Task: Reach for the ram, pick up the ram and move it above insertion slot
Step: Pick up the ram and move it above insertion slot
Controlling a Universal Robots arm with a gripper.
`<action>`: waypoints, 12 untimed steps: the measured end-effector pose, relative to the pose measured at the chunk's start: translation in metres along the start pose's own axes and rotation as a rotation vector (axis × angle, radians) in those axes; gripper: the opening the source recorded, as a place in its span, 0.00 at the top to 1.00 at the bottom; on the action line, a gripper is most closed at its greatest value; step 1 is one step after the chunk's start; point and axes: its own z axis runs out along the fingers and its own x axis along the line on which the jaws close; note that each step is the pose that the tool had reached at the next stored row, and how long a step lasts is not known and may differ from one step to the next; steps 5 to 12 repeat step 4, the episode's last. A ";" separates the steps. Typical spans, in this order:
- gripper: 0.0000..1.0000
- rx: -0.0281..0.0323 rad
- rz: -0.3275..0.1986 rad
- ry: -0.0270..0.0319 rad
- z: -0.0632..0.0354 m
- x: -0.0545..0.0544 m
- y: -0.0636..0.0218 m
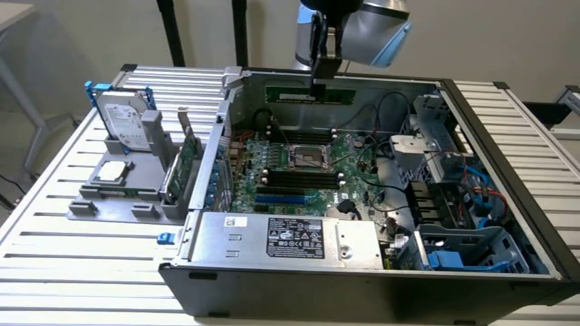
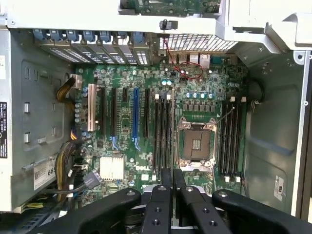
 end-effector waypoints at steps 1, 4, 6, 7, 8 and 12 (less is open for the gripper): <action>0.87 0.0000 0.000 -0.0001 0.0000 0.000 0.0000; 0.87 0.0000 0.000 -0.0001 0.0000 0.000 0.0000; 0.87 0.0000 0.000 -0.0001 0.0000 0.000 0.0000; 0.87 0.0000 0.000 -0.0001 0.0000 0.000 0.0000; 0.87 0.0000 0.000 -0.0001 0.0000 0.000 0.0000; 0.87 0.0000 0.000 -0.0001 0.0000 0.000 0.0000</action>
